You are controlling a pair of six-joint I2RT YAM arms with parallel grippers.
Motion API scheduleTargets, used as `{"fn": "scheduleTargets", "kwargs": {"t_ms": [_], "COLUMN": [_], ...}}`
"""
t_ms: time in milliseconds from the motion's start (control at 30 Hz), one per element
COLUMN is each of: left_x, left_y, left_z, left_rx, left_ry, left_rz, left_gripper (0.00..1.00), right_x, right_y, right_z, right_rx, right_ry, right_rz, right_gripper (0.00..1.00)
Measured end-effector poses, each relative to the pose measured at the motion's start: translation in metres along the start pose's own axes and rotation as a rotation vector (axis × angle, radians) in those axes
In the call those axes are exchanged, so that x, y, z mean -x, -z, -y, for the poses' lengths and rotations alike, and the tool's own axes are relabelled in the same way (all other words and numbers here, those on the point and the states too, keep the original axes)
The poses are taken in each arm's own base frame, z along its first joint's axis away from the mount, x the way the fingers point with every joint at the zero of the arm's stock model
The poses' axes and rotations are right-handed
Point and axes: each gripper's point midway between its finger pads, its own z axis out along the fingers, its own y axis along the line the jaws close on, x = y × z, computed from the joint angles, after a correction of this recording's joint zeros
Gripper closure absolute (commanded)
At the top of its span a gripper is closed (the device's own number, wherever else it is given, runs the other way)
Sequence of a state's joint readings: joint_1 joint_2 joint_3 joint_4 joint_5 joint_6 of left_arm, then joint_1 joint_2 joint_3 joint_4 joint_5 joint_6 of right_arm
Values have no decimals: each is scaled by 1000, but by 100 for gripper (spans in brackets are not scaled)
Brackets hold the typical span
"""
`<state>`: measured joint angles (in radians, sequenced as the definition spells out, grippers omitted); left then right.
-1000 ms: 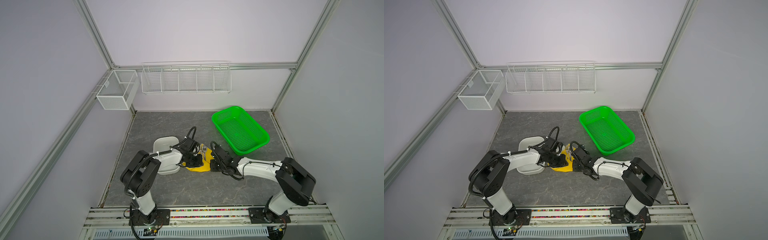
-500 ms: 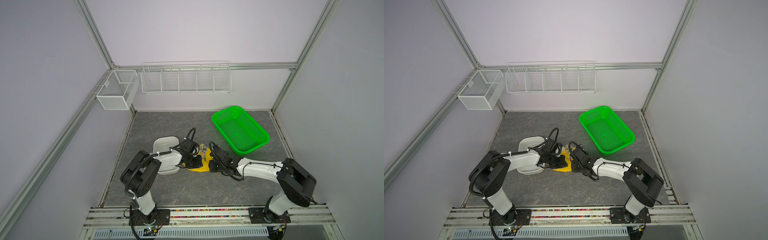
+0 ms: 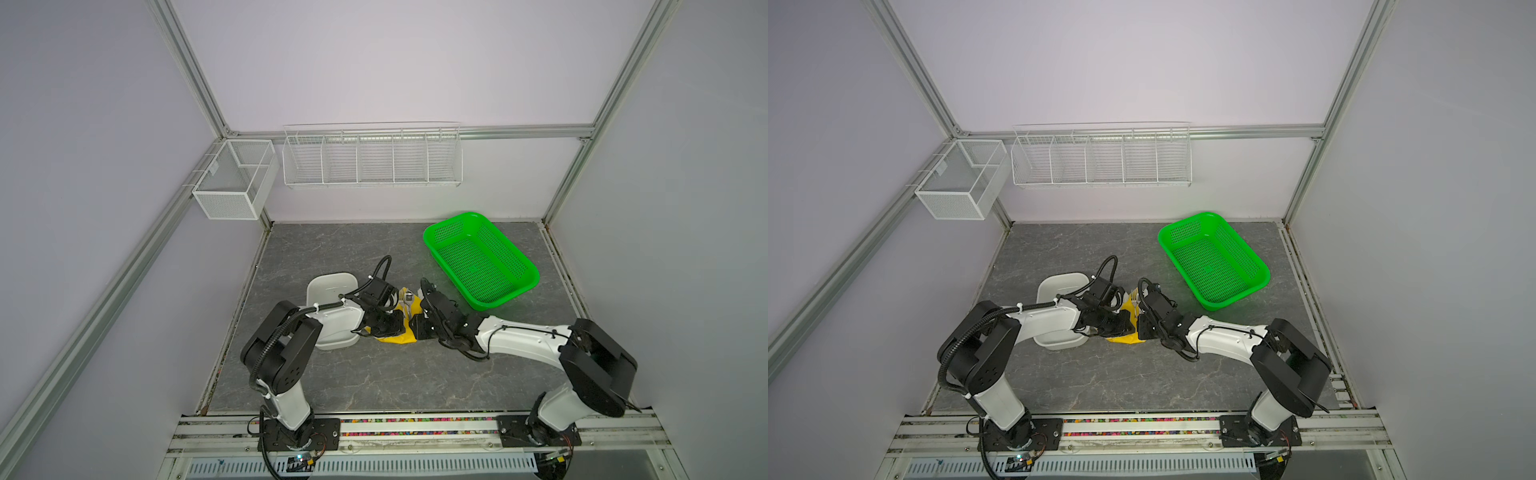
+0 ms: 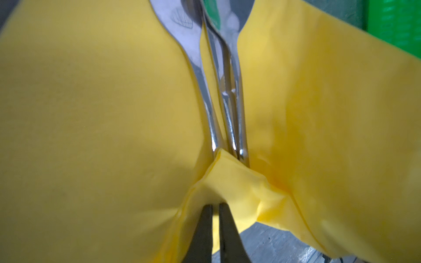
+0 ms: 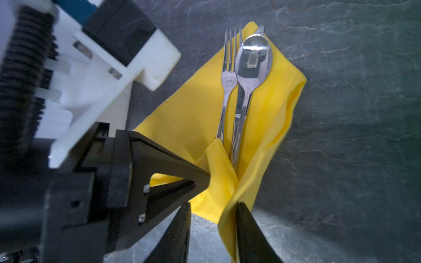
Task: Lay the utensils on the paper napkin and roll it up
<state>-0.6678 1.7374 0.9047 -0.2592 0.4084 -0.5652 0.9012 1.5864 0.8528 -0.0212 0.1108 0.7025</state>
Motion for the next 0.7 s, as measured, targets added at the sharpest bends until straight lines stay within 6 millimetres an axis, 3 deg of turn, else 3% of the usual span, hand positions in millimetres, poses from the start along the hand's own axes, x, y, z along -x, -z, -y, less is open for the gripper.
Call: {"fn": "scheduleTargets", "kwargs": {"t_ms": [467, 700], "left_x": [4, 8], "left_y": [1, 2], "left_z": [-4, -4], "left_rx": [7, 1], "left_ry": [12, 20], "left_rz": [12, 26], "left_gripper": [90, 90], "right_x": [-8, -10], "right_y": [-10, -10], "right_z": [0, -4], "right_rx": [14, 36], "right_ry": [30, 77], "right_rz": [-29, -38], "right_gripper": [86, 90]}}
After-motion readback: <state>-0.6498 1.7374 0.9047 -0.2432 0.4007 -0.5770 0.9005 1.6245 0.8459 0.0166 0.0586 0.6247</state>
